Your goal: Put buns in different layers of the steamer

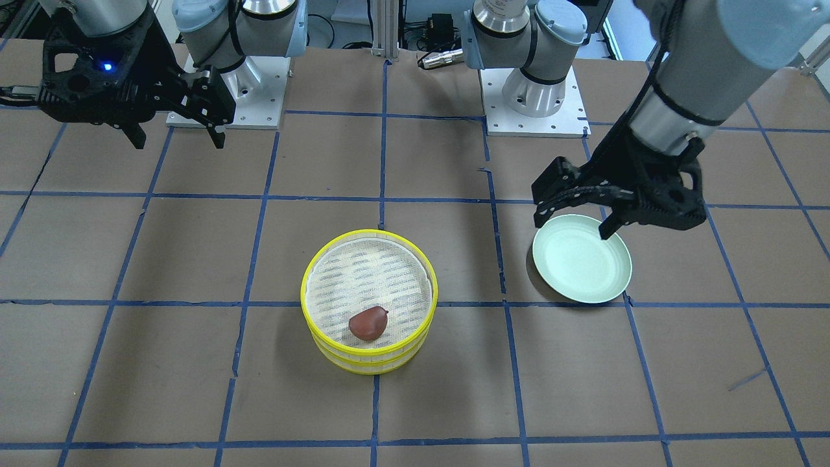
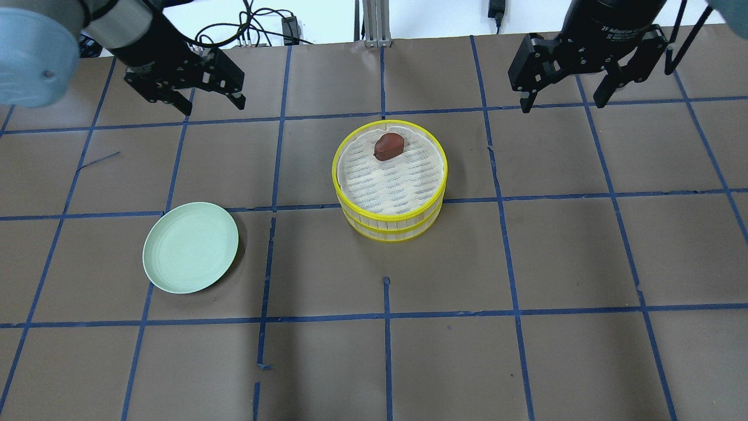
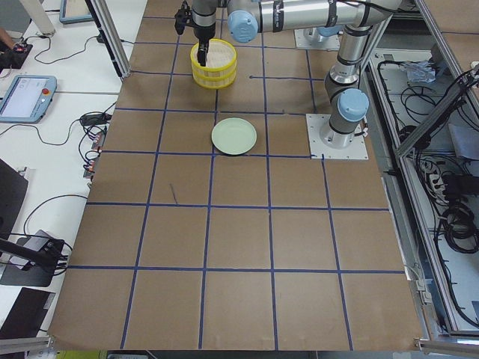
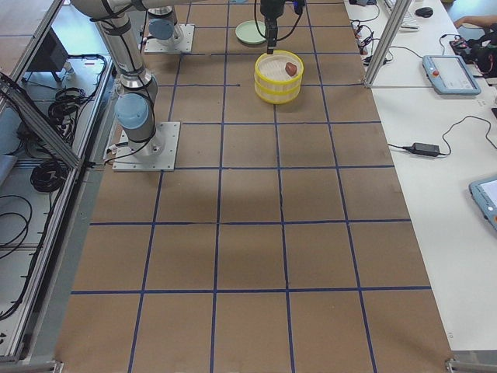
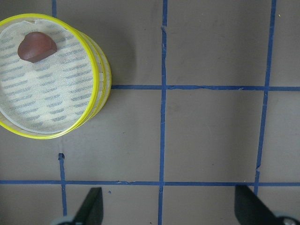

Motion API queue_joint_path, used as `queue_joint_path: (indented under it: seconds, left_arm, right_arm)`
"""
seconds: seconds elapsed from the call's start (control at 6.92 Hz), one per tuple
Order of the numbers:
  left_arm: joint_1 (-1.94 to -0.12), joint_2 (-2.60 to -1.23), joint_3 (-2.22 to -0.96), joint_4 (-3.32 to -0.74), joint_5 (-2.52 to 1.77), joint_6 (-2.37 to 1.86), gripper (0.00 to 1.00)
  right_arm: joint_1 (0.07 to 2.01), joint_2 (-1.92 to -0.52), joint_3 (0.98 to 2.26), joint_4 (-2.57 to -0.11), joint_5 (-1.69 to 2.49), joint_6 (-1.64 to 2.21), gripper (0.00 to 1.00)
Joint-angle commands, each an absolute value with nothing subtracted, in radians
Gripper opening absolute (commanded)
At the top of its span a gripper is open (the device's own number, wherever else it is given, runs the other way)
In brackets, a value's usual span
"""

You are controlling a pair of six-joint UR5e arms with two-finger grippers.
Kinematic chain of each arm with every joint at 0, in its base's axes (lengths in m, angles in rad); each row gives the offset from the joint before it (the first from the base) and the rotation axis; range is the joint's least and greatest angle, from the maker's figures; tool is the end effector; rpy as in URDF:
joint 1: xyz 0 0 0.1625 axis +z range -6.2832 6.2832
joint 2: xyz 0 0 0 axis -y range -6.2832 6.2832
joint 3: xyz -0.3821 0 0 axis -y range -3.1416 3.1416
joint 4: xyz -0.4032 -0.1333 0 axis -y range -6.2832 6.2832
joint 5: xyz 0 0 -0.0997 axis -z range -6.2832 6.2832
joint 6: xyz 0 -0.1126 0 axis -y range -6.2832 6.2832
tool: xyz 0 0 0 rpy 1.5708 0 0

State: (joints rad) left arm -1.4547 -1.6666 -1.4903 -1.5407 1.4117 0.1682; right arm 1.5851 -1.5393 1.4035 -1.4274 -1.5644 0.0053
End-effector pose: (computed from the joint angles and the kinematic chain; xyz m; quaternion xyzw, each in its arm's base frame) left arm -0.0875 -0.5549 0.4270 -0.0266 -0.9965 0.0186 0.0776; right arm 0.1413 -0.5084 0.4856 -0.0045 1.0000 0.0038 0.0032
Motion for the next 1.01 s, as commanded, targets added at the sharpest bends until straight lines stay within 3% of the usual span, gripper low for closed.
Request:
queue_joint_path:
  seconds: [0.0,0.87]
  left_arm:
    - [-1.437,-1.585,-1.479,-1.733,1.523,0.178,1.00]
    - [-1.471,-1.562,-1.526,-1.729,1.509,0.166,1.00]
  right_arm:
    - [1.589,-1.531,1.378,-1.425,-1.562,0.034,1.00]
    - [1.589,-1.525,1.378,-1.422,-1.572,0.031,1.00]
